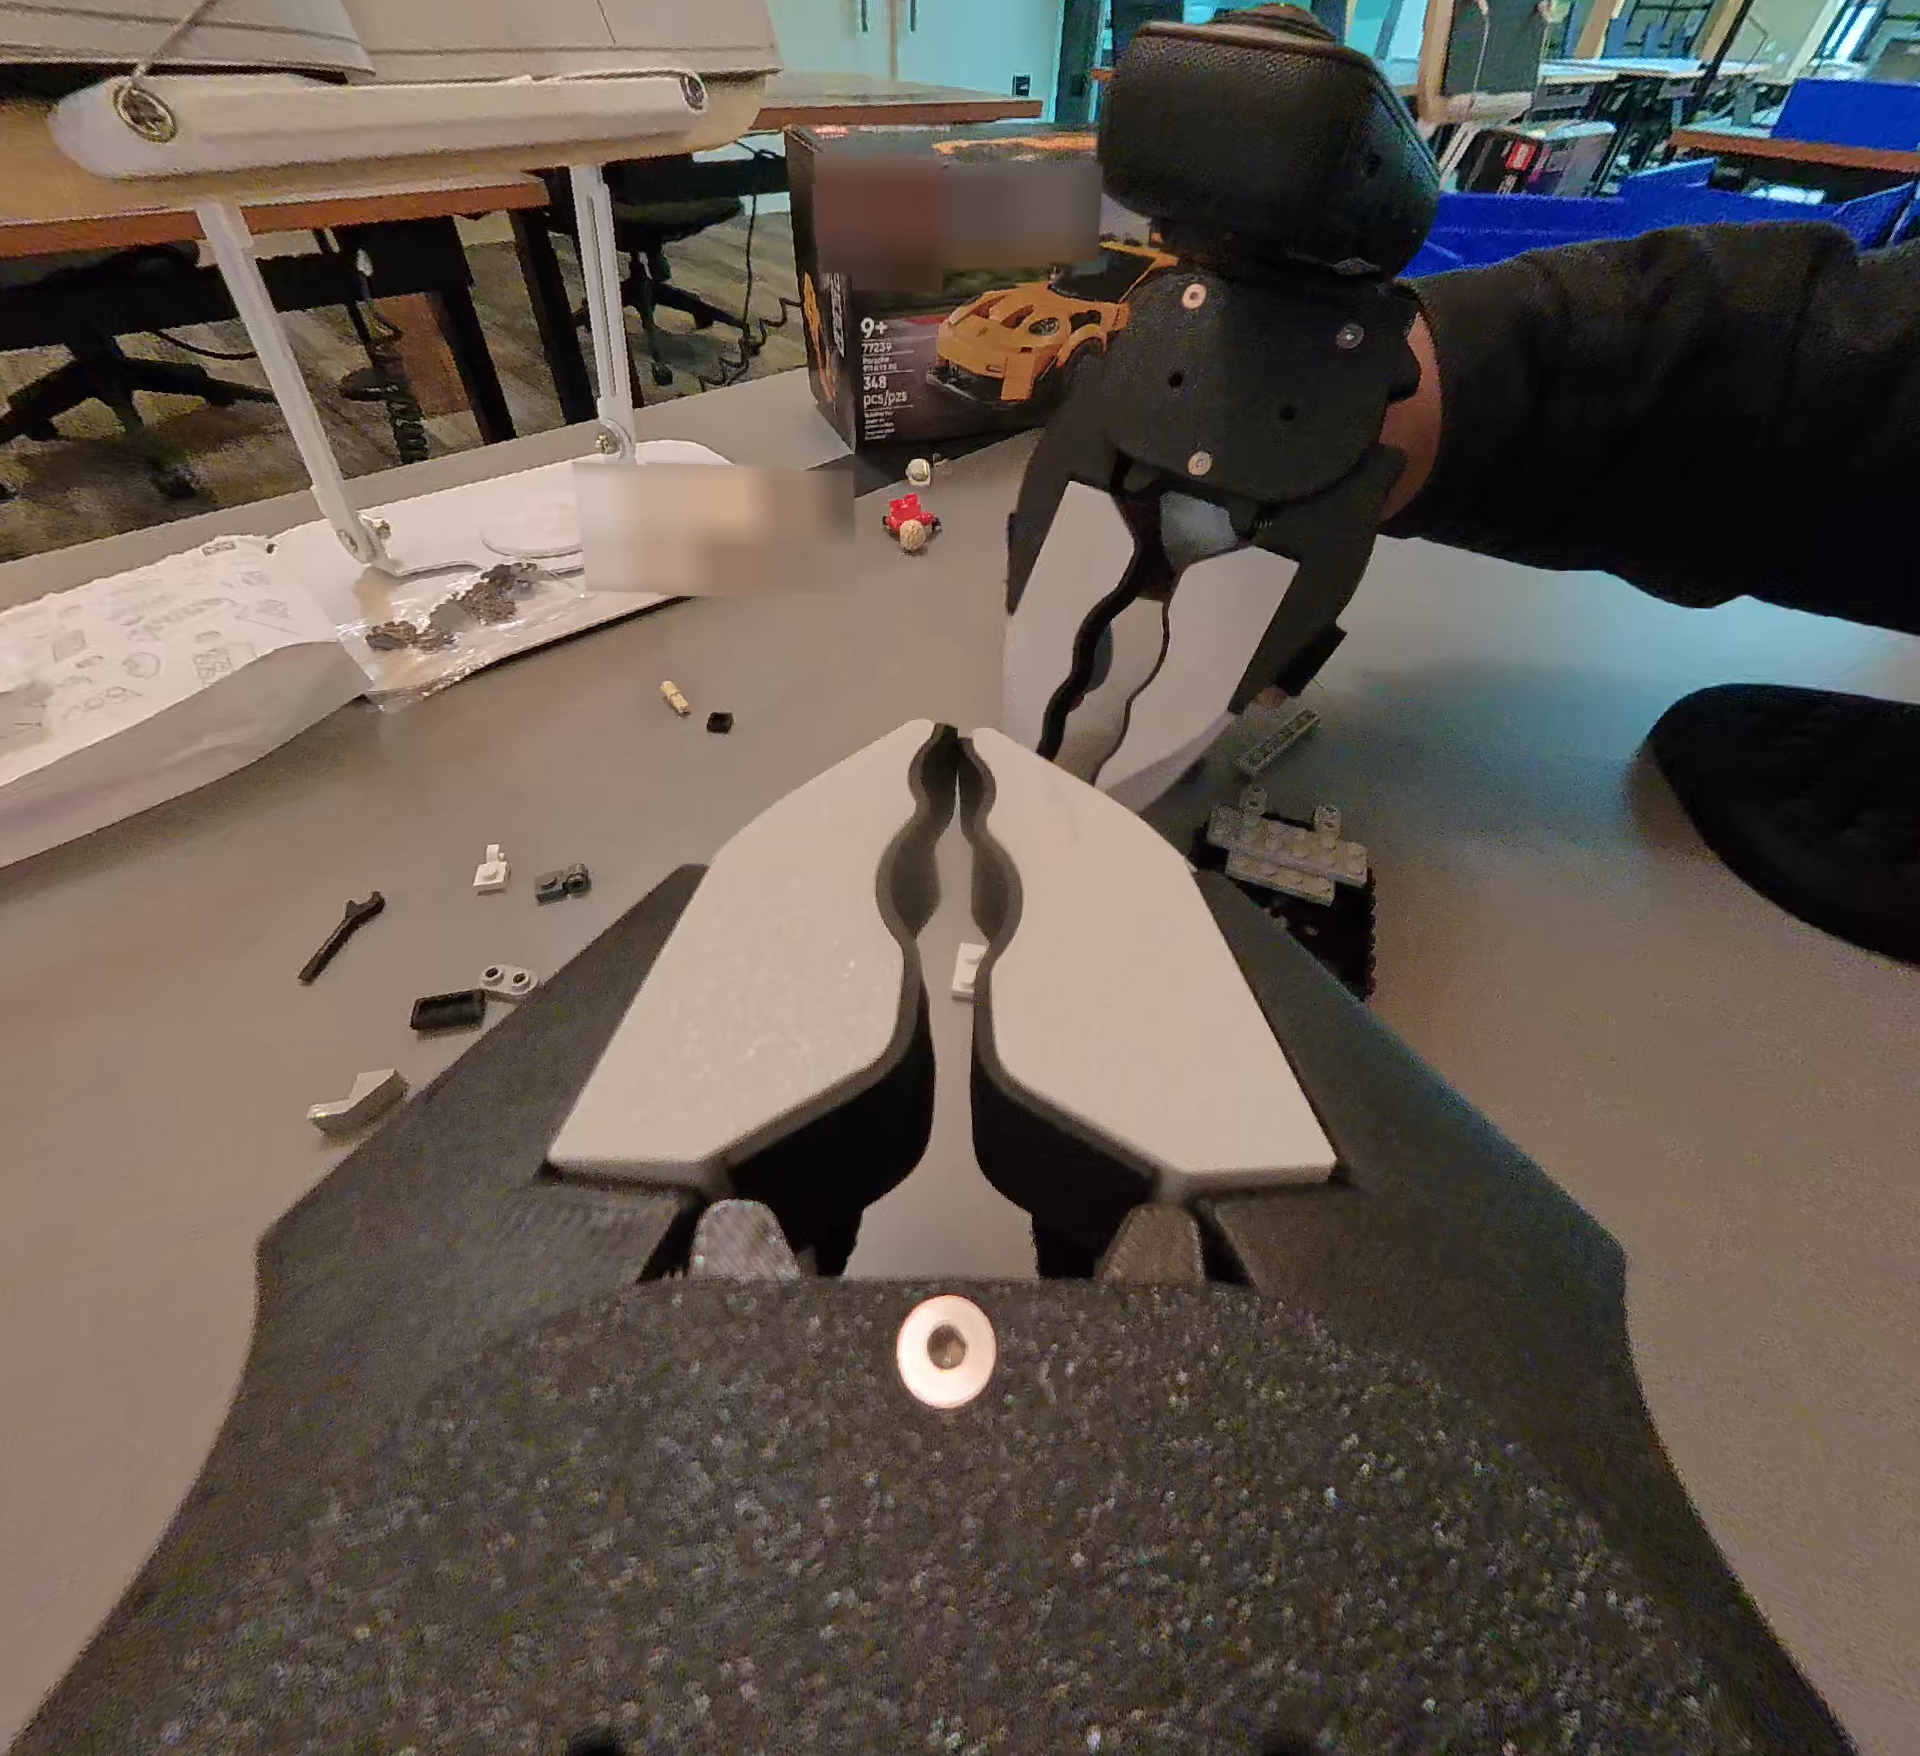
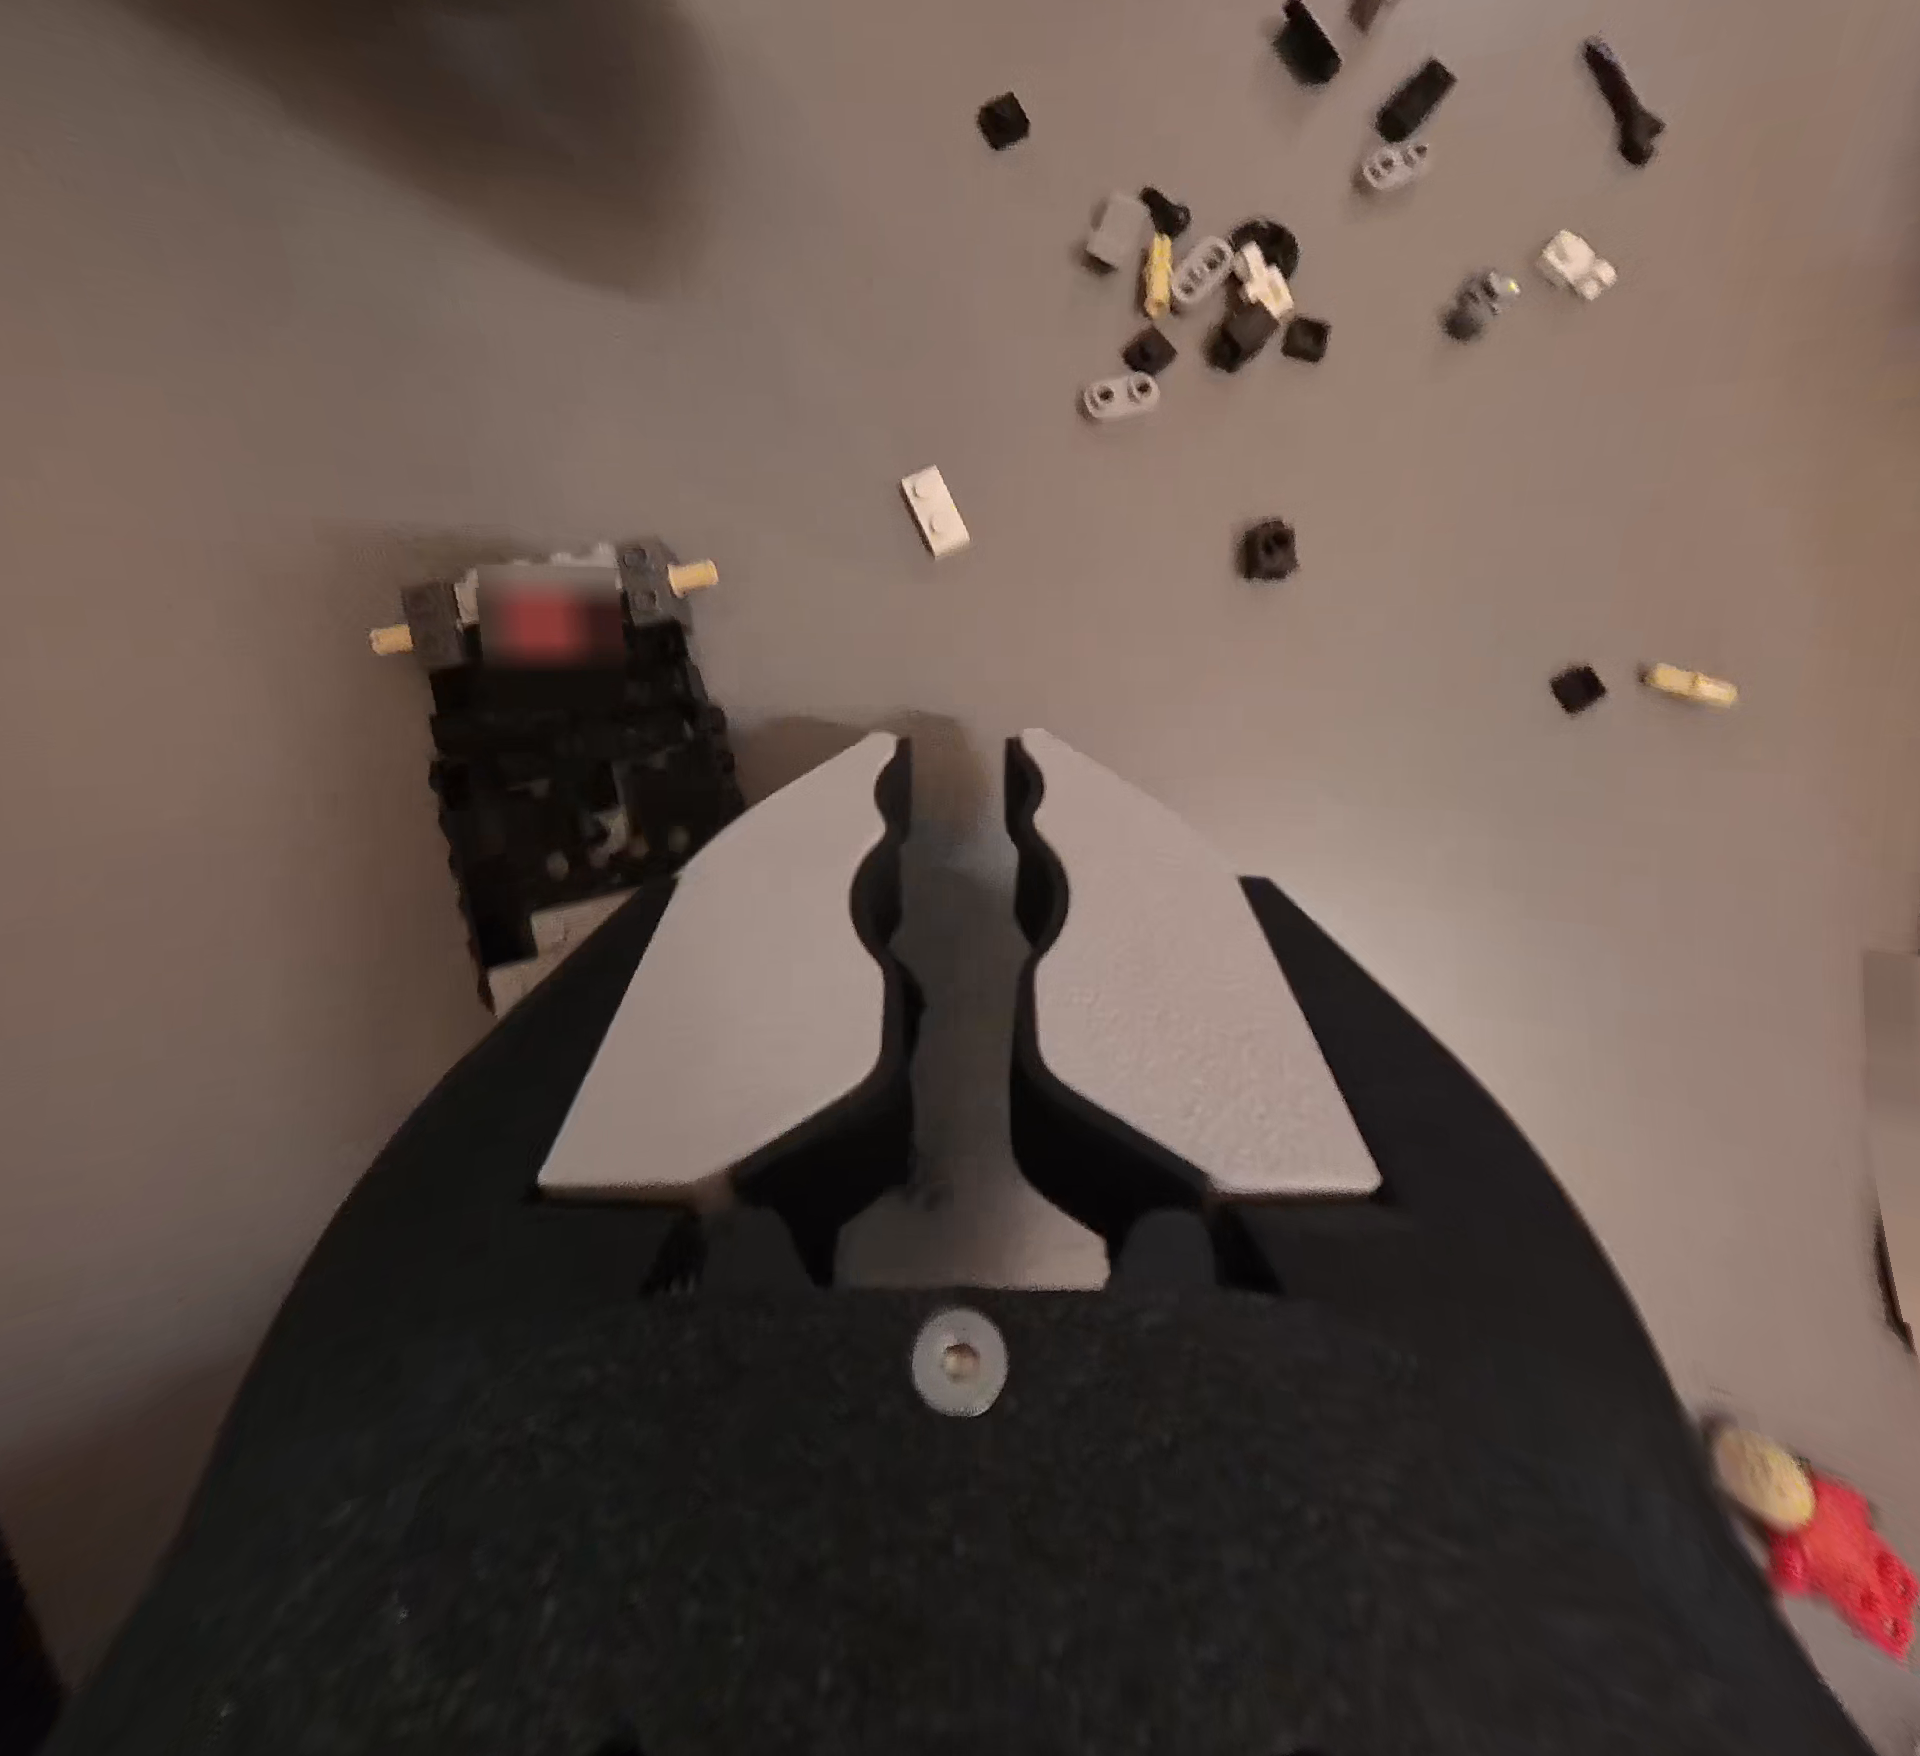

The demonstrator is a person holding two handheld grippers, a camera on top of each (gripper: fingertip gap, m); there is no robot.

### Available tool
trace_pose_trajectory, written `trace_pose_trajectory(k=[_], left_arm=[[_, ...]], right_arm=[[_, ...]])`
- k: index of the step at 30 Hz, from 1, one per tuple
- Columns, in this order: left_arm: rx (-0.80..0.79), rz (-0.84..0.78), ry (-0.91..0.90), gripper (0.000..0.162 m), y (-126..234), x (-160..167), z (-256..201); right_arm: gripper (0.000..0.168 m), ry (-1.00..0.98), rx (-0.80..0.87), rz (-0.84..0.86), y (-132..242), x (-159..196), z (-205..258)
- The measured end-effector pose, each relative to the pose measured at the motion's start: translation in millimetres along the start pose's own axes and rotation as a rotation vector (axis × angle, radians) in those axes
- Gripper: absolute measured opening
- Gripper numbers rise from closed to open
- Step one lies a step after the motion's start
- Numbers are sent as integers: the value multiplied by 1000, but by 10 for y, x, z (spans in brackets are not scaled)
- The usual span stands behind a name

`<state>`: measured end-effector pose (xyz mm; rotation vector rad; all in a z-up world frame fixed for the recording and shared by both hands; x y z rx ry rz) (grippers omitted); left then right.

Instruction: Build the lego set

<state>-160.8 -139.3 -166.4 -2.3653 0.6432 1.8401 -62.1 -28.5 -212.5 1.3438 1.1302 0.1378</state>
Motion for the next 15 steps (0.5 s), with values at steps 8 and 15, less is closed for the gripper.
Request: trace_pose_trajectory(k=[8,15], left_arm=[[-4,-1,-28,0,2,7,7],[6,2,-32,0,8,3,-12]], right_arm=[[19,63,-116,-13,-413,-286,-120],[7,45,-146,8,-368,-222,-110]])
Point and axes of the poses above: each gripper's, where its closed fingertips meet, y back along the fingers, x out of its underside, z = x × y across the jaws, the point moved 6 cm from there along y, back along the fingers, and after that the axes turned 14 degrees about y, right-handed, at the moved point
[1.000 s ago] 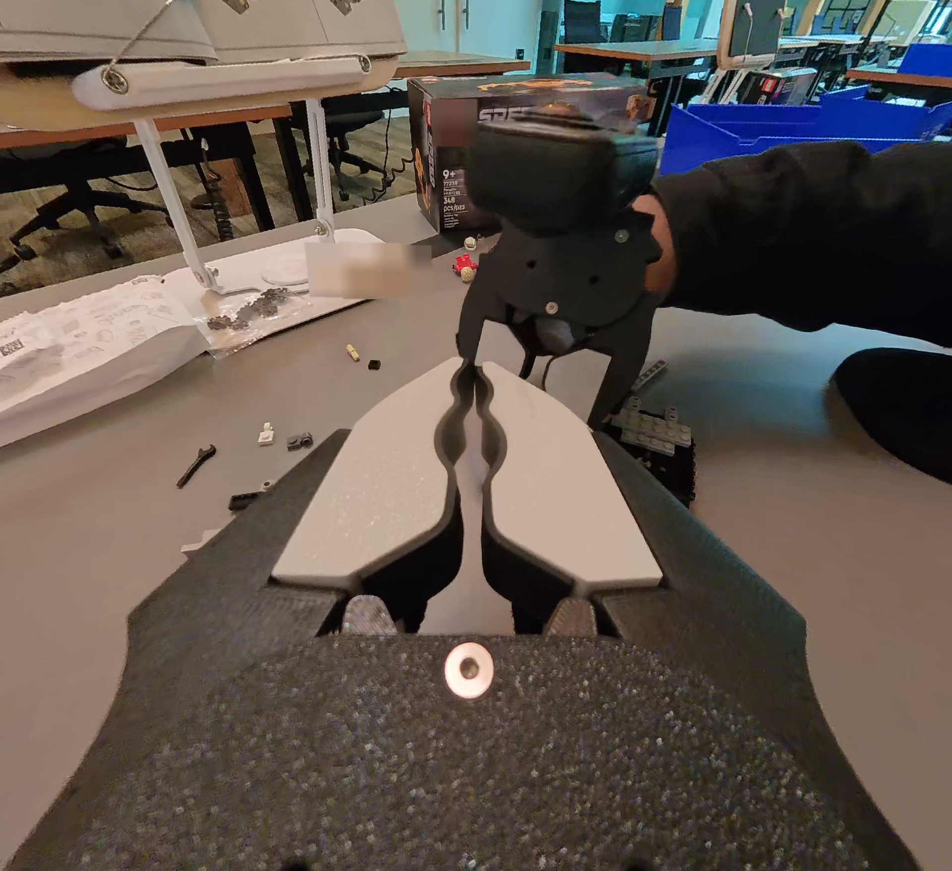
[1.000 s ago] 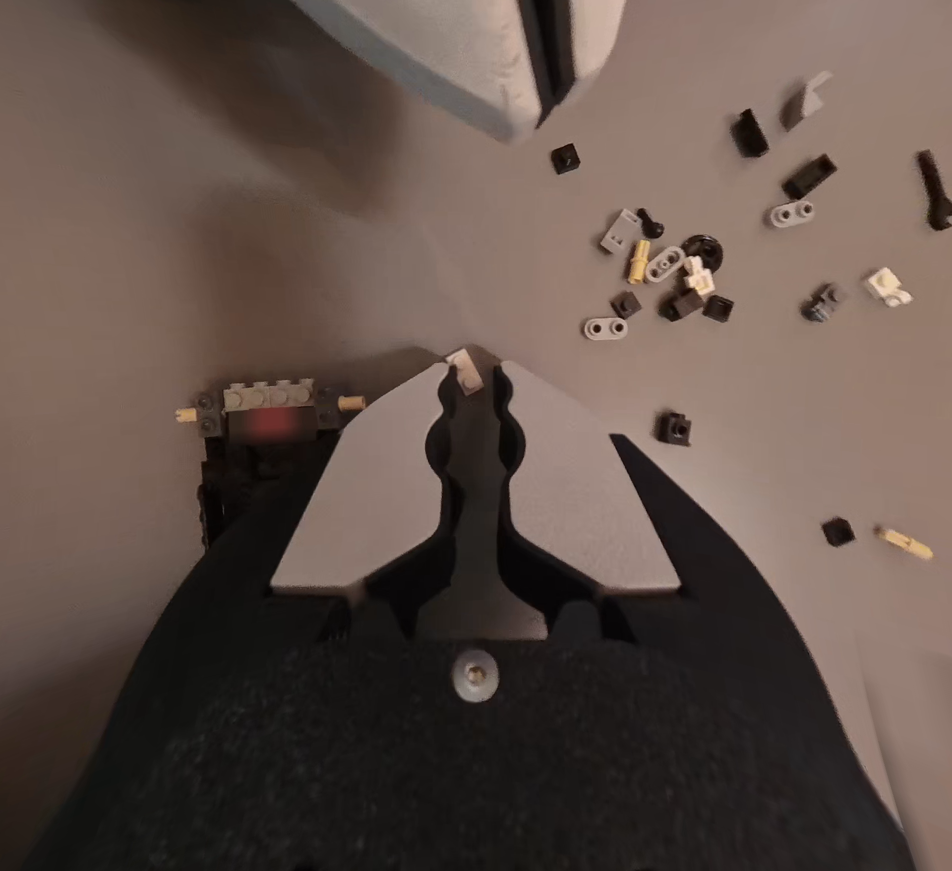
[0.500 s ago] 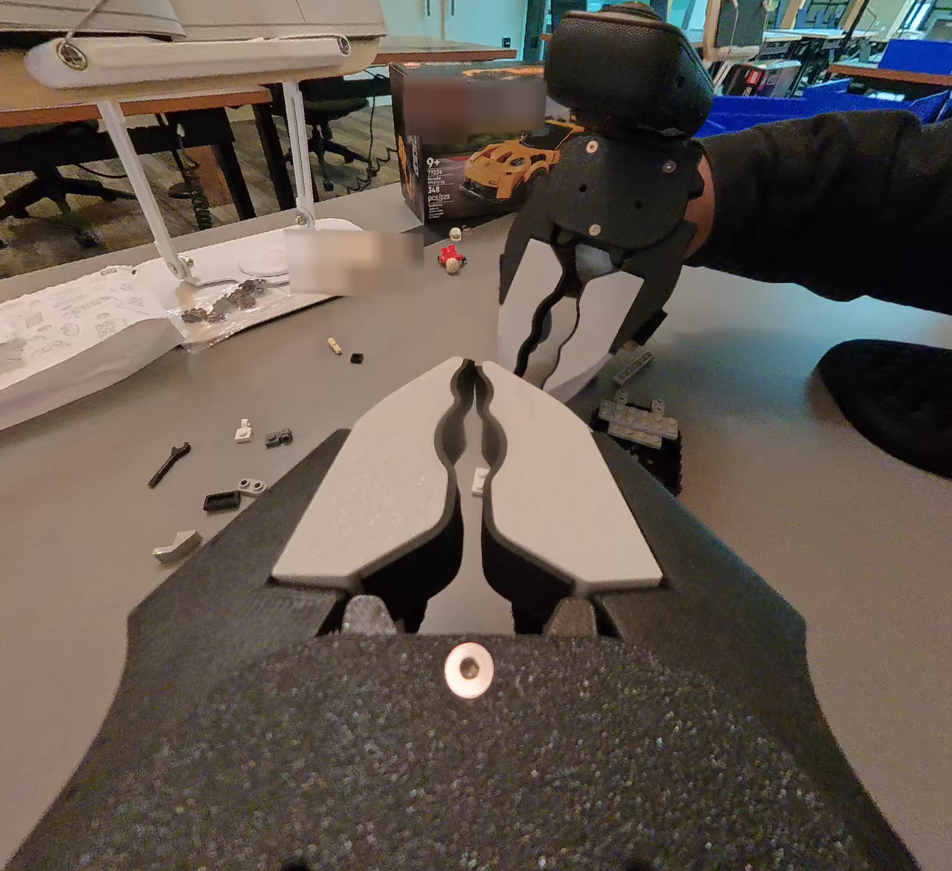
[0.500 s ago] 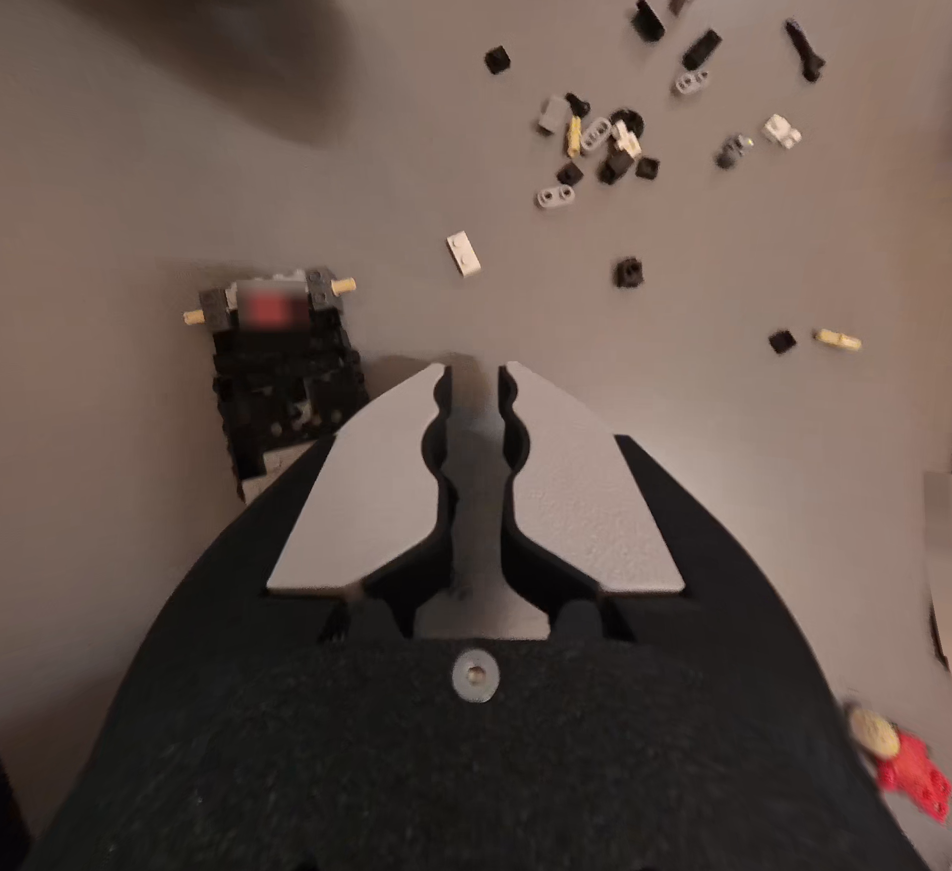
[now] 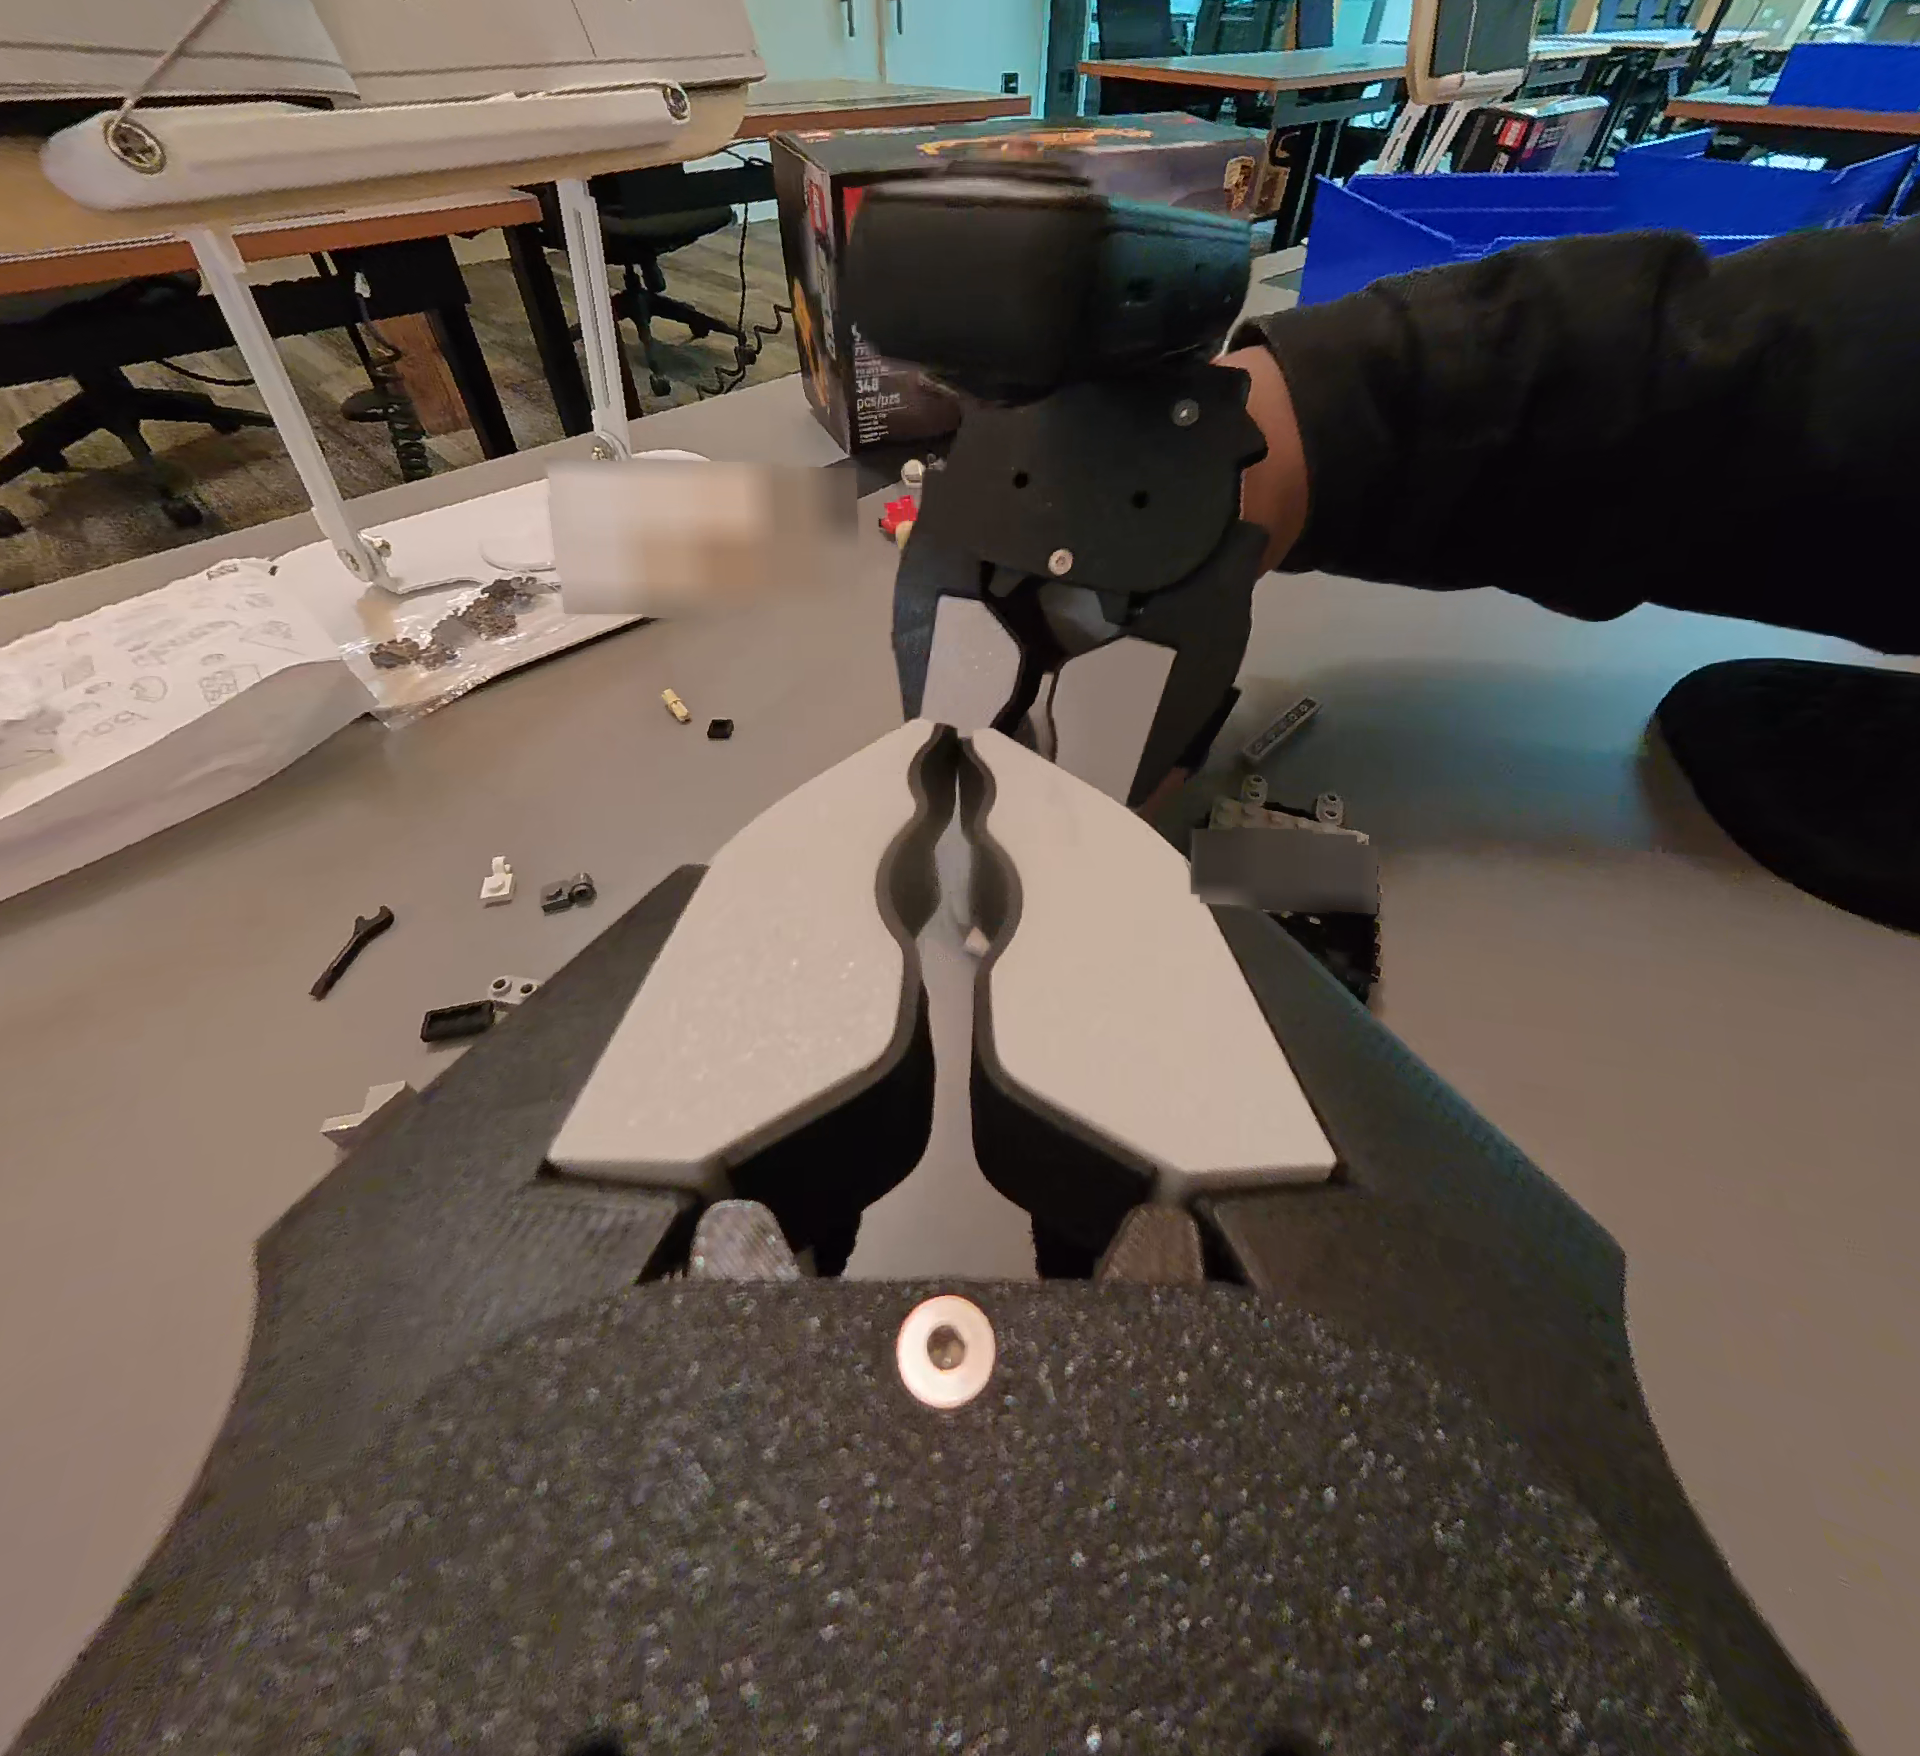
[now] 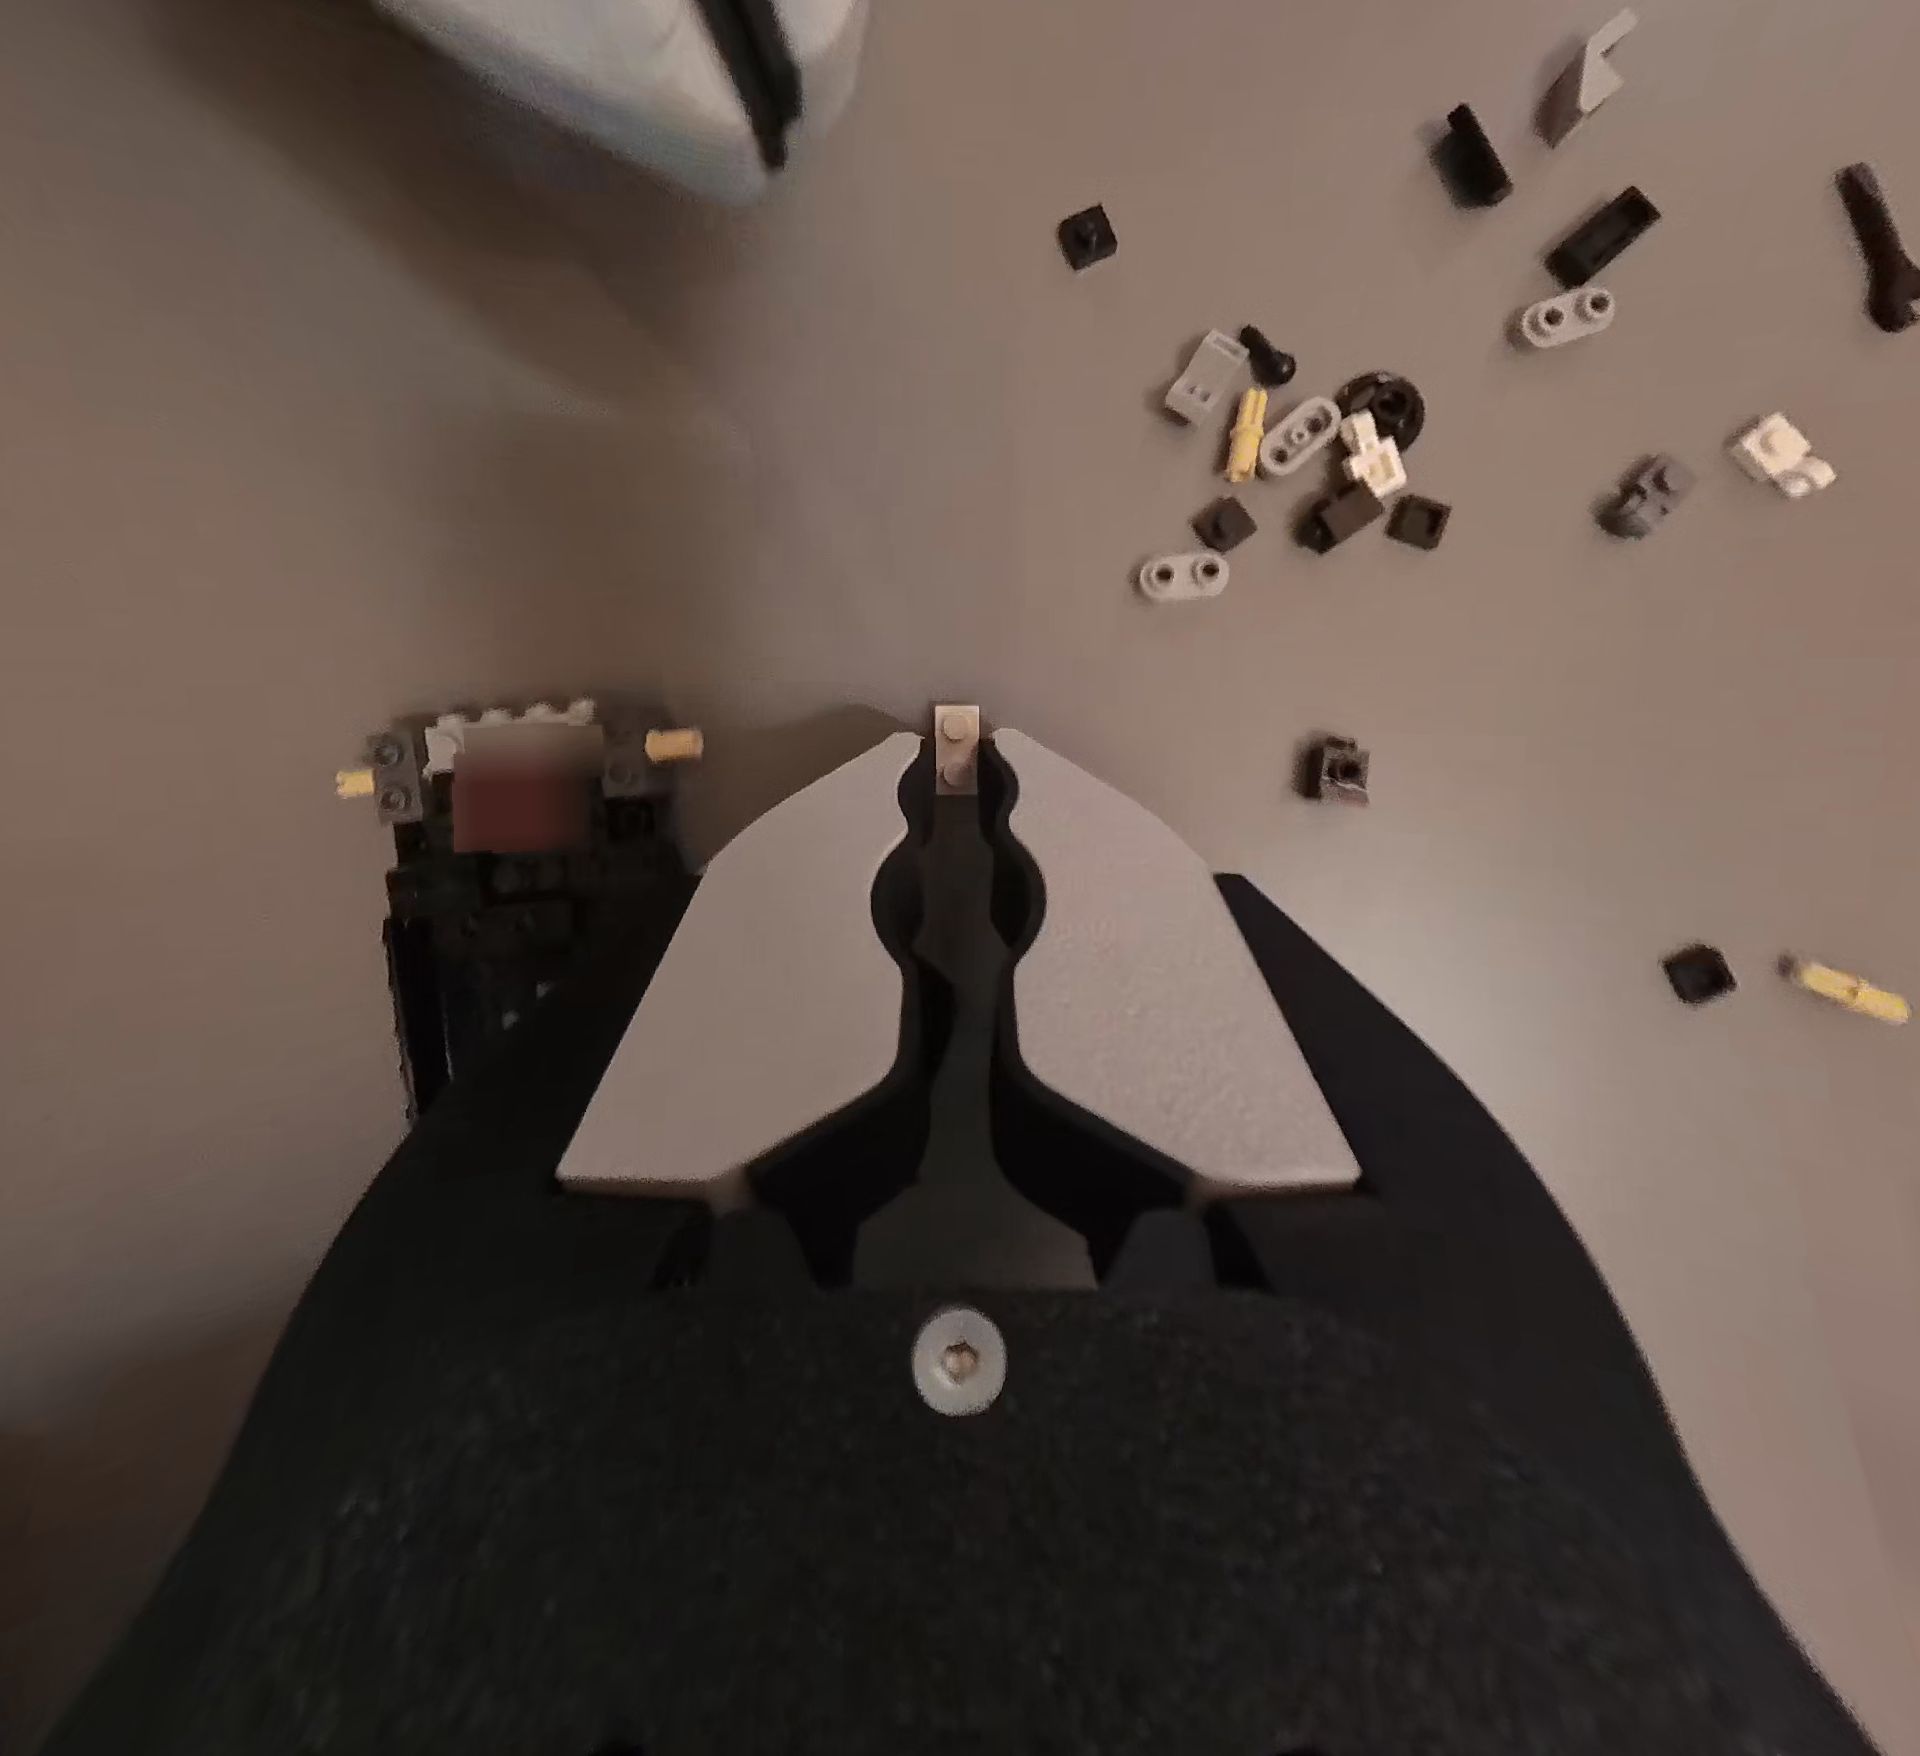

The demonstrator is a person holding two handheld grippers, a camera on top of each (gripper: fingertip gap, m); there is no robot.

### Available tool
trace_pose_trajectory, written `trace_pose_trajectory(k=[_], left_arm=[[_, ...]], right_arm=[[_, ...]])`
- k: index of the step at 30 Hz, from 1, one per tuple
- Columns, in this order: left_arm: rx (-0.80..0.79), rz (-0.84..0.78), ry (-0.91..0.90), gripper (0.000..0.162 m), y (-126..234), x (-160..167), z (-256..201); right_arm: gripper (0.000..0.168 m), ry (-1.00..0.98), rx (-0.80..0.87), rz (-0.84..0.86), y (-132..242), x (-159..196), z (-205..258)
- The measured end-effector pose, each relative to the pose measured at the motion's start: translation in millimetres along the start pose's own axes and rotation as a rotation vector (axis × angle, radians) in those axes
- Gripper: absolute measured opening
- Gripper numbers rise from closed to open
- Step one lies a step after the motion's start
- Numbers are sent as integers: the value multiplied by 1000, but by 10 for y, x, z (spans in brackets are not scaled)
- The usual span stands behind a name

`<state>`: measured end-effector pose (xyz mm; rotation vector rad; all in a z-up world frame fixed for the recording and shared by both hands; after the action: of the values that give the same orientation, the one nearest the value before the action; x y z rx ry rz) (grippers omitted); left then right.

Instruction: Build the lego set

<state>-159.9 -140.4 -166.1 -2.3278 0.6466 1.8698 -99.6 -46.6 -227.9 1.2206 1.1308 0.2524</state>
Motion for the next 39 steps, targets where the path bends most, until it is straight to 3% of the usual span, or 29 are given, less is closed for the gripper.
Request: trace_pose_trajectory(k=[5,8,12,19,23,32,39], left_arm=[[32,73,7,0,-48,74,-35],[110,279,1,5,-137,293,-102],[161,483,-93,32,-200,556,-197],[229,621,-159,82,-241,763,-369],[156,611,-267,66,-304,782,-475],[77,622,-258,66,-297,782,-520],[70,665,-257,66,-251,795,-582]], right_arm=[[7,-58,78,30,339,232,86],[7,-102,140,37,498,367,154],[7,-151,211,12,625,511,274],[7,-252,337,-92,827,685,474],[7,-285,373,-166,879,726,581],[7,-306,429,-189,957,606,729],[7,-400,460,-103,928,653,950]])
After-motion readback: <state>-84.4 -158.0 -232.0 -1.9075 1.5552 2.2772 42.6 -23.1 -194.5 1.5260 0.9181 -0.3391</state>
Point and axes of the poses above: each gripper's, where its closed fingertips meet, y back along the fingers, x out of its underside, z = x × y across the jaws, the point moved 6 cm from there along y, back along the fingers, and after that the axes turned 14 degrees about y, right-handed, at the moved point
